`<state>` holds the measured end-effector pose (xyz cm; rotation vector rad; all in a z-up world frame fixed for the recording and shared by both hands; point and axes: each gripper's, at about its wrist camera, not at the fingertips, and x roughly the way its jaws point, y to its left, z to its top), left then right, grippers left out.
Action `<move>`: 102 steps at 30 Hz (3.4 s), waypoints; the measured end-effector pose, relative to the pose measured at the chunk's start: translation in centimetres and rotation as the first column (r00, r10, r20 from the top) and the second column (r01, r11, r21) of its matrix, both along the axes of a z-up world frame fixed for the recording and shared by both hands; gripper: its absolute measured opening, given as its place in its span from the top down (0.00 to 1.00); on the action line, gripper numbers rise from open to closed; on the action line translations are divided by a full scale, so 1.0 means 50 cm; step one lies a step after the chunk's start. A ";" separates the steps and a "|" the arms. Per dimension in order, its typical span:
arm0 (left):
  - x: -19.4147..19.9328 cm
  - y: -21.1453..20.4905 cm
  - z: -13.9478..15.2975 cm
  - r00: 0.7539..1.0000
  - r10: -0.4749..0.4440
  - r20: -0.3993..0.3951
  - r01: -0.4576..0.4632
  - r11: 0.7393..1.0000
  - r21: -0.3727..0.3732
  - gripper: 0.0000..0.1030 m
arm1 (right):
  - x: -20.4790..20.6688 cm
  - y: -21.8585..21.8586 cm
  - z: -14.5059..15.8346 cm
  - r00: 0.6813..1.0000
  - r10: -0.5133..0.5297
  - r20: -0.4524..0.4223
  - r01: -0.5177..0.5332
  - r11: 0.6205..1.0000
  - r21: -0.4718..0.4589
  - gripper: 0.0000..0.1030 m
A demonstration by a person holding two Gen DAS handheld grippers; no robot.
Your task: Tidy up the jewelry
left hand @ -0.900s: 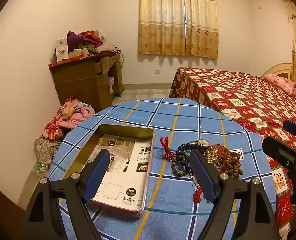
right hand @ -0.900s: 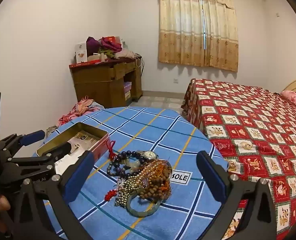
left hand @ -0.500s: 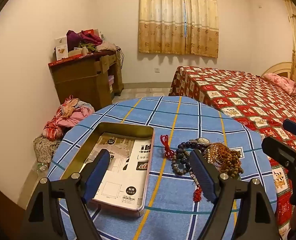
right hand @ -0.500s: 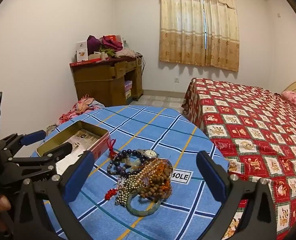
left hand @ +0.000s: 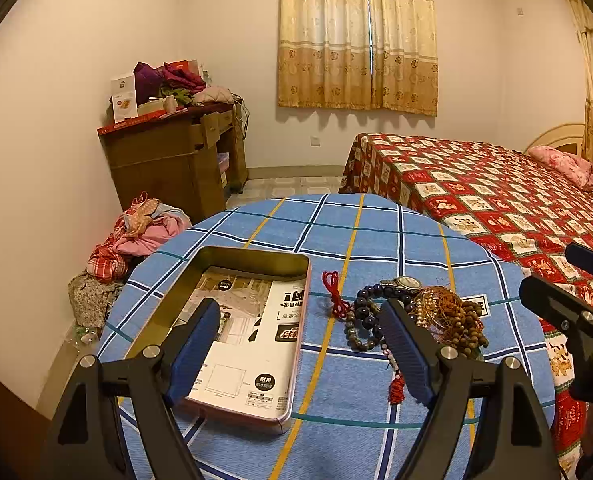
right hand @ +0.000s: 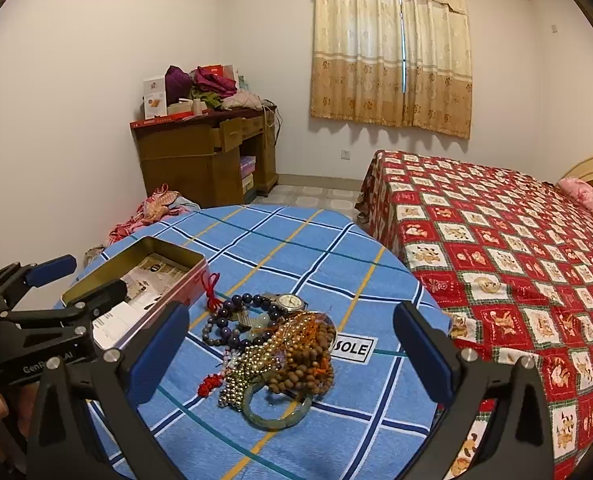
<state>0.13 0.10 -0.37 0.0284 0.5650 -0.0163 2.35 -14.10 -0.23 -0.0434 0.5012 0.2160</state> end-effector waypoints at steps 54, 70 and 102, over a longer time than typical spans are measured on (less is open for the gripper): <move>-0.001 -0.009 -0.003 1.000 -0.010 -0.001 0.010 1.000 0.009 0.20 | 0.007 -0.001 -0.011 1.000 -0.006 -0.011 0.006 1.000 -0.001 0.00; 0.020 0.003 -0.034 0.999 -0.001 -0.041 0.002 1.000 0.010 0.20 | 0.030 -0.009 -0.053 0.998 -0.017 -0.065 0.015 0.999 -0.031 0.10; 0.107 -0.063 -0.086 0.992 -0.091 -0.093 0.096 0.994 0.058 0.20 | 0.124 -0.089 -0.143 0.966 -0.009 -0.258 0.023 0.999 0.049 0.91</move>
